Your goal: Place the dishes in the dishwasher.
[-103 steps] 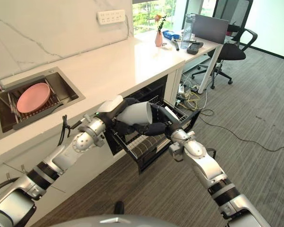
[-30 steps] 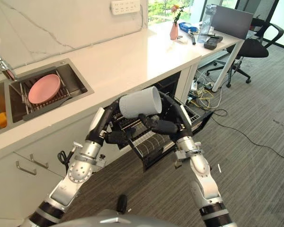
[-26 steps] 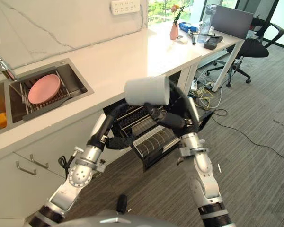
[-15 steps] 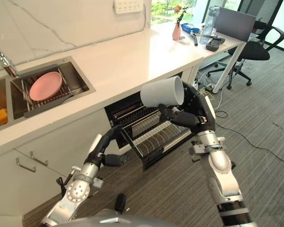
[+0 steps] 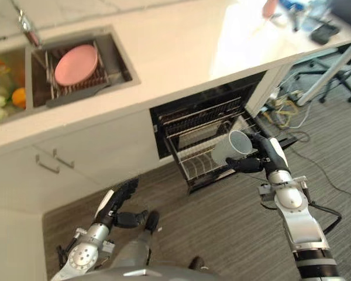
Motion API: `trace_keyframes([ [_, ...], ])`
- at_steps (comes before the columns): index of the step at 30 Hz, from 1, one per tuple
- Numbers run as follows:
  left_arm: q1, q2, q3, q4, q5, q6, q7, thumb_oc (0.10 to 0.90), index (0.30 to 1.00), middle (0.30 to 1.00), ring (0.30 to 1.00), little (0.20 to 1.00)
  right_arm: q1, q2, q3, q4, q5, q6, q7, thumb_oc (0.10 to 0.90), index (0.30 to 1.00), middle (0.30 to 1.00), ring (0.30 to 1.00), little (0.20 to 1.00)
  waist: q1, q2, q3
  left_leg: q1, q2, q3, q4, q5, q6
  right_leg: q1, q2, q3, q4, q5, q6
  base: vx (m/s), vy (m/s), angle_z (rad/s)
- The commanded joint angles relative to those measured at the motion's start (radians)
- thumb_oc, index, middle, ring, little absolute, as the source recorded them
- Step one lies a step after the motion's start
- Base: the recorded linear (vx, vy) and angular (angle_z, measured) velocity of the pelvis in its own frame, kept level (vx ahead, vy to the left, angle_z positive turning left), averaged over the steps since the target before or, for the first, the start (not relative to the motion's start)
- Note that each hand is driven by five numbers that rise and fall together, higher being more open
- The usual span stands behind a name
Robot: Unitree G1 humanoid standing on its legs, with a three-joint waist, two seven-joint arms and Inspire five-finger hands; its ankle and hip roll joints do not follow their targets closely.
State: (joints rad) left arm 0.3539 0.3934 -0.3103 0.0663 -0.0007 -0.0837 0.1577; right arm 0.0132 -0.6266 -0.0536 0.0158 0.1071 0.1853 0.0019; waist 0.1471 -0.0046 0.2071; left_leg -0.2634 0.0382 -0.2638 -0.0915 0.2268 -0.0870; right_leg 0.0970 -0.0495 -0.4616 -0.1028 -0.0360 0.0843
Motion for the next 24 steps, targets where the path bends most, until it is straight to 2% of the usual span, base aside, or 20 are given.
trace_keyframes([
  [1, -0.101, 0.063, 0.000, -0.051, -0.021, -0.092, 0.003, 0.800, 0.900, 0.900, 0.900, 0.900, -0.201, -0.100, -0.036, 0.015, -0.059, -0.049, -0.008, 0.400, 0.300, 0.300, 0.300, 0.300, 0.033, -0.041, 0.027, 0.111, -0.022, 0.068, 0.010, -0.109, -0.017, -0.092, -0.068, 0.081, 0.044, 0.039, 0.032, -0.08, 0.008, 0.09],
  [3, -0.106, 0.067, 0.015, -0.046, -0.013, -0.101, 0.022, 0.800, 0.900, 0.900, 0.900, 0.900, -0.234, -0.110, -0.005, 0.092, -0.060, -0.058, -0.003, 0.400, 0.300, 0.300, 0.300, 0.300, 0.053, -0.046, 0.048, 0.078, -0.024, 0.063, 0.011, -0.101, -0.018, -0.126, -0.069, 0.078, 0.049, 0.044, 0.032, -0.06, -0.010, 0.03],
  [6, -0.115, 0.075, 0.034, -0.006, -0.033, -0.101, 0.023, 0.800, 0.900, 0.900, 0.900, 0.900, -0.309, -0.134, 0.057, 0.211, -0.072, -0.028, 0.019, 0.400, 0.300, 0.300, 0.300, 0.300, 0.078, -0.052, 0.074, 0.042, -0.022, 0.060, 0.011, -0.091, -0.023, -0.162, -0.068, 0.075, 0.048, 0.054, 0.033, -0.05, -0.003, 0.06],
  [9, -0.130, 0.080, 0.047, 0.022, -0.041, -0.101, 0.034, 0.800, 0.900, 0.900, 0.900, 0.900, -0.362, -0.118, 0.104, 0.289, -0.087, -0.008, 0.021, 0.400, 0.300, 0.300, 0.300, 0.300, 0.093, -0.055, 0.096, 0.017, -0.018, 0.061, 0.011, -0.085, -0.027, -0.188, -0.065, 0.076, 0.050, 0.058, 0.033, -0.04, 0.001, 0.08],
  [11, -0.153, 0.081, 0.071, 0.069, -0.063, -0.096, 0.045, 0.800, 0.900, 0.900, 0.900, 0.900, -0.438, -0.095, 0.175, 0.382, -0.118, 0.008, 0.025, 0.400, 0.300, 0.300, 0.300, 0.300, 0.119, -0.059, 0.124, -0.017, -0.014, 0.058, 0.011, -0.078, -0.029, -0.219, -0.060, 0.082, 0.047, 0.062, 0.031, -0.04, -0.022, 0.02],
  [14, -0.155, 0.083, 0.080, 0.079, -0.066, -0.085, 0.042, 0.800, 0.900, 0.900, 0.900, 0.900, -0.460, -0.079, 0.198, 0.414, -0.116, 0.020, 0.043, 0.400, 0.300, 0.300, 0.300, 0.300, 0.125, -0.064, 0.131, -0.023, -0.014, 0.061, 0.011, -0.078, -0.027, -0.228, -0.058, 0.086, 0.045, 0.064, 0.031, 0.00, 0.000, 0.00],
  [15, -0.153, 0.091, 0.078, 0.091, -0.066, -0.086, 0.039, 0.800, 0.900, 0.900, 0.900, 0.900, -0.481, -0.074, 0.229, 0.429, -0.122, 0.040, 0.066, 0.543, 0.514, 0.514, 0.514, 0.514, 0.133, -0.070, 0.136, -0.025, -0.012, 0.062, 0.011, -0.078, -0.027, -0.229, -0.054, 0.090, 0.039, 0.065, 0.031, 0.00, 0.000, 0.00],
  [17, -0.155, 0.095, 0.075, 0.095, -0.063, -0.087, 0.035, 0.800, 0.900, 0.900, 0.900, 0.900, -0.485, -0.075, 0.236, 0.429, -0.124, 0.049, 0.078, 0.543, 0.514, 0.514, 0.514, 0.514, 0.133, -0.073, 0.137, -0.024, -0.013, 0.062, 0.011, -0.078, -0.027, -0.229, -0.053, 0.093, 0.036, 0.066, 0.031, 0.00, 0.000, 0.00],
  [18, -0.158, 0.097, 0.073, 0.101, -0.065, -0.086, 0.036, 0.800, 0.900, 0.900, 0.900, 0.900, -0.484, -0.070, 0.240, 0.419, -0.125, 0.059, 0.083, 0.800, 0.900, 0.900, 0.900, 0.900, 0.133, -0.075, 0.137, -0.023, -0.013, 0.060, 0.010, -0.079, -0.027, -0.228, -0.052, 0.094, 0.034, 0.066, 0.030, 0.00, 0.000, 0.00],
  [24, -0.176, 0.097, 0.051, 0.134, -0.060, -0.083, 0.041, 0.800, 0.900, 0.900, 0.900, 0.900, -0.456, -0.064, 0.223, 0.368, -0.136, 0.069, 0.078, 0.800, 0.900, 0.900, 0.900, 0.900, 0.124, -0.086, 0.127, -0.004, -0.013, 0.062, 0.005, -0.086, -0.024, -0.214, -0.046, 0.101, 0.027, 0.064, 0.030, 0.00, 0.000, 0.00],
])
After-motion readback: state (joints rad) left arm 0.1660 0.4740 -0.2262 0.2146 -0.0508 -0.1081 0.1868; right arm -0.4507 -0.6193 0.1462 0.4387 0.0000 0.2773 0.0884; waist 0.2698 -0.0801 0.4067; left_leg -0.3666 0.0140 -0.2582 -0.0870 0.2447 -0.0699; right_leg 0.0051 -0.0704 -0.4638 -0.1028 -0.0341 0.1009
